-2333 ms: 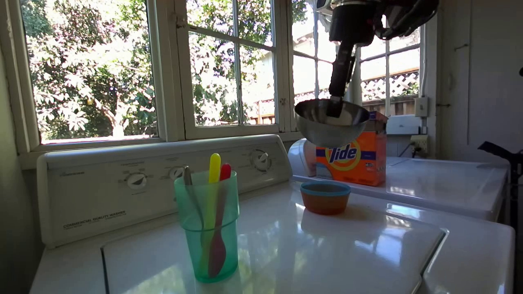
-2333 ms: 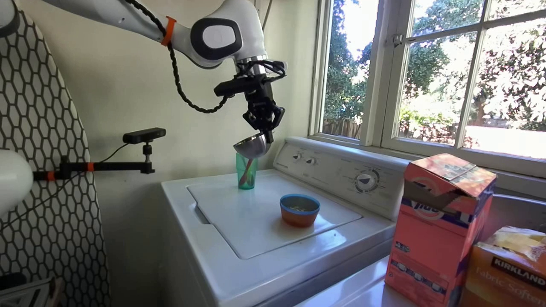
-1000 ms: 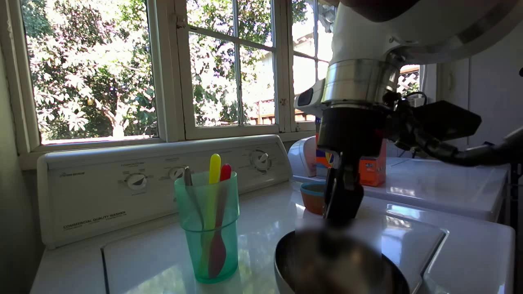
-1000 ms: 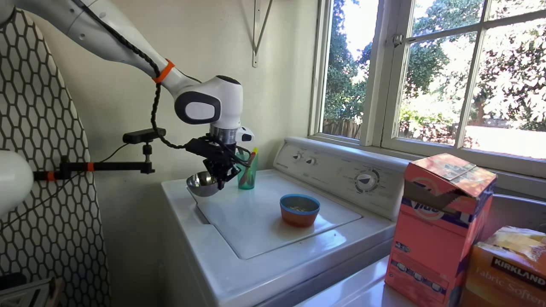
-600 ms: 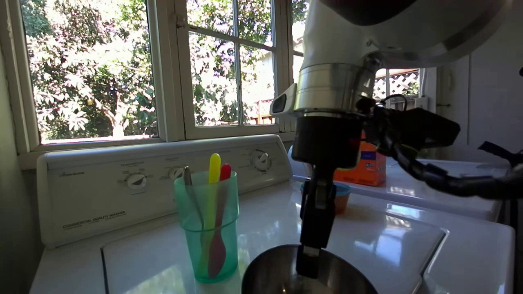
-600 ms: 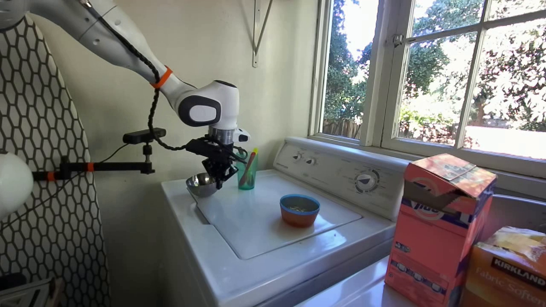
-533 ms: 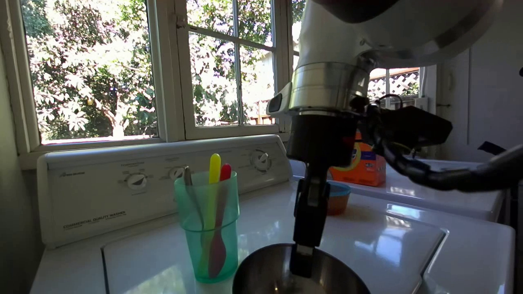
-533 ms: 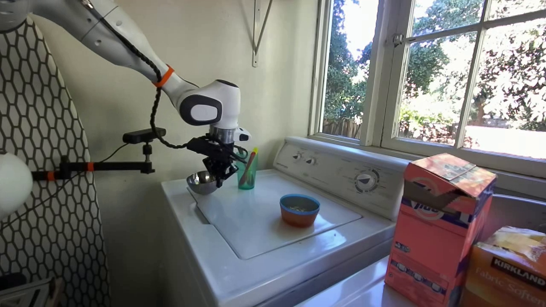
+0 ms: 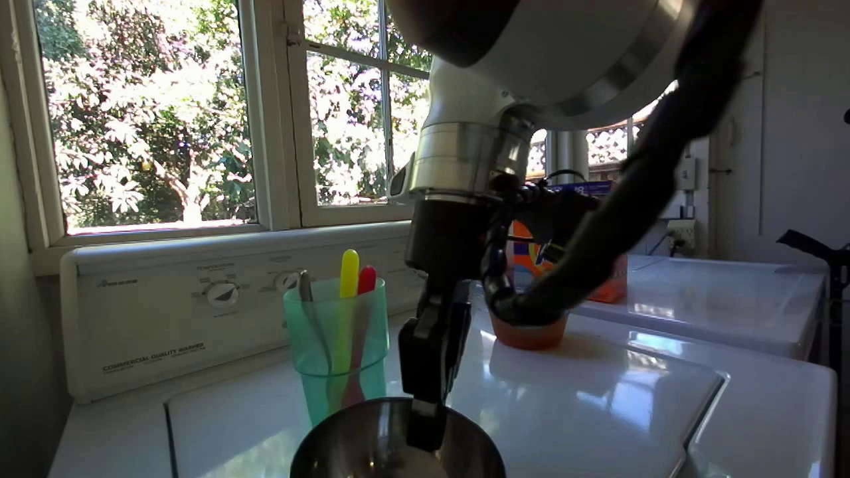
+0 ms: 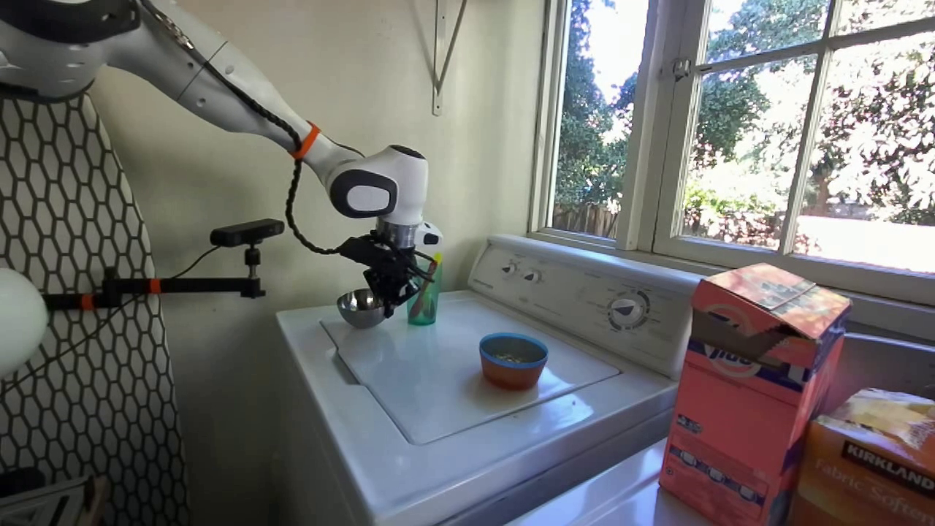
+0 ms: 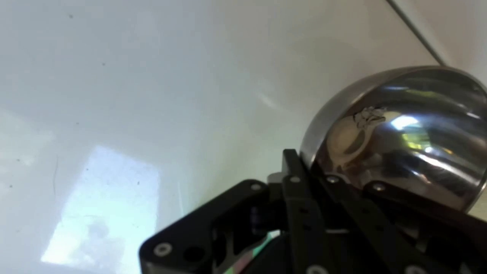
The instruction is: Move the object from the silver bowl into the orange and light blue bowl
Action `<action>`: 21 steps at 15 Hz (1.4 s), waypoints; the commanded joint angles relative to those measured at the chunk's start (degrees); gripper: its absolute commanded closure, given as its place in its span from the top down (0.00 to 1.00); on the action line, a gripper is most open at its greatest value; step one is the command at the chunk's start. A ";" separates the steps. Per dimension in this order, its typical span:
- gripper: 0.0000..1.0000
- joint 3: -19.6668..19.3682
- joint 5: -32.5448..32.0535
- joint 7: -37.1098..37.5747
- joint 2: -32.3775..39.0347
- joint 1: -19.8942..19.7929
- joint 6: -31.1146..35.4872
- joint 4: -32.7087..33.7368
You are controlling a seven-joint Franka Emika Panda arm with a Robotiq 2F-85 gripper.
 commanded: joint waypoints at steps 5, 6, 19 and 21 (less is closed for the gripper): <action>0.36 31.22 -10.47 7.18 -0.24 -30.50 0.19 9.71; 0.43 35.68 -12.46 8.17 -0.39 -34.60 -0.10 10.24; 1.00 68.59 -23.84 9.85 -13.43 -65.48 -5.50 2.19; 1.00 68.25 -26.75 10.07 -17.10 -66.64 -5.35 -1.25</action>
